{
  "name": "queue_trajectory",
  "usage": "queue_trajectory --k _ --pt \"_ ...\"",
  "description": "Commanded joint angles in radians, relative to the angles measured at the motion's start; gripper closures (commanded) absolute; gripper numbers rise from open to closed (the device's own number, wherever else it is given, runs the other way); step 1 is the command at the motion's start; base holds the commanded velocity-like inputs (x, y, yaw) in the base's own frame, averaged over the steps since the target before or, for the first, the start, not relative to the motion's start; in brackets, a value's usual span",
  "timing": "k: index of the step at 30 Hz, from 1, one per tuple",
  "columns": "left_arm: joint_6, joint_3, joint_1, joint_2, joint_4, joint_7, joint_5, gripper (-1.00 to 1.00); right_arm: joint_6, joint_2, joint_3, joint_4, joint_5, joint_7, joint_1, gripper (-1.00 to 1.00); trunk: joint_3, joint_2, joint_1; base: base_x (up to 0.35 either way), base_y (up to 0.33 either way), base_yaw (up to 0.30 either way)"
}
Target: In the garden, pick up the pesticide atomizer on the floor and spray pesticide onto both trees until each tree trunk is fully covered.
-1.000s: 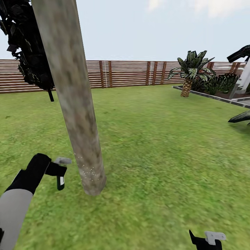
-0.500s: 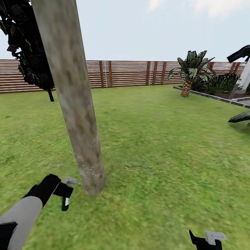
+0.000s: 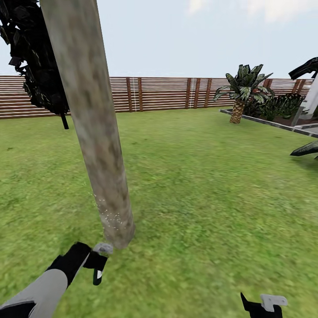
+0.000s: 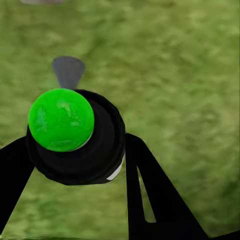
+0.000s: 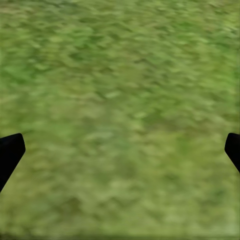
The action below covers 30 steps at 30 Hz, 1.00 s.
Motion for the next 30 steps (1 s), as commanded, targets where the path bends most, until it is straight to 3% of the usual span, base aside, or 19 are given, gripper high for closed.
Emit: queue_trajectory --k 1,4,5,8,11,13,17,21,23,25,30 --pt "-0.006 0.031 0.009 0.001 0.000 0.029 0.004 1.00 0.000 0.000 0.000 0.006 0.000 0.000 0.000 -1.00 0.000 0.000 0.000 0.000 0.000 0.000" --pt "-0.013 0.156 0.017 -0.002 -0.008 0.108 0.004 1.00 0.000 0.000 0.000 0.015 0.000 0.000 0.000 -1.00 0.000 0.000 0.000 0.000 0.000 0.000" --pt "-0.014 0.177 0.018 -0.003 -0.010 0.129 0.004 1.00 0.000 0.000 0.000 0.016 0.000 0.000 0.000 -1.00 0.000 0.000 0.000 0.000 0.000 0.000" --pt "-0.013 0.212 0.018 -0.011 -0.017 0.203 0.005 1.00 0.000 0.001 0.000 0.017 0.001 0.000 0.000 -1.00 0.000 0.000 0.000 0.000 0.000 0.000" --pt "-0.010 0.230 0.018 -0.017 -0.061 0.223 0.008 1.00 0.000 0.001 0.001 0.017 0.002 0.000 0.000 -1.00 0.000 0.000 0.000 -0.200 -0.013 0.000" --pt "-0.011 0.268 0.018 -0.030 -0.085 0.238 0.007 1.00 0.000 0.000 0.001 0.017 0.004 0.000 0.000 -1.00 0.000 0.000 0.000 -0.279 -0.126 0.000" --pt "-0.012 0.292 0.018 -0.044 -0.091 0.283 0.009 1.00 0.000 0.000 0.001 0.017 0.005 0.001 0.000 -1.00 0.000 0.000 0.000 -0.162 -0.213 0.000" --pt "-0.019 0.292 0.018 -0.098 -0.094 0.287 0.014 1.00 0.000 0.000 0.001 0.015 0.003 0.001 0.000 -1.00 0.000 0.000 0.000 -0.013 -0.266 0.000" --pt "-0.075 0.293 0.018 -0.126 -0.094 0.290 0.014 1.00 0.000 0.000 0.001 0.014 0.003 0.001 0.000 -1.00 0.000 0.000 0.000 0.109 -0.252 0.009" --pt "-0.114 0.295 0.018 -0.132 -0.094 0.290 0.014 1.00 0.000 0.000 0.001 0.014 0.003 0.001 0.000 -1.00 0.000 0.000 0.000 0.179 -0.203 0.108" --pt "-0.134 0.297 0.018 -0.132 -0.094 0.291 0.014 1.00 0.000 0.000 0.001 0.015 0.003 0.000 0.000 -1.00 0.000 0.000 0.000 -0.057 -0.063 0.154"
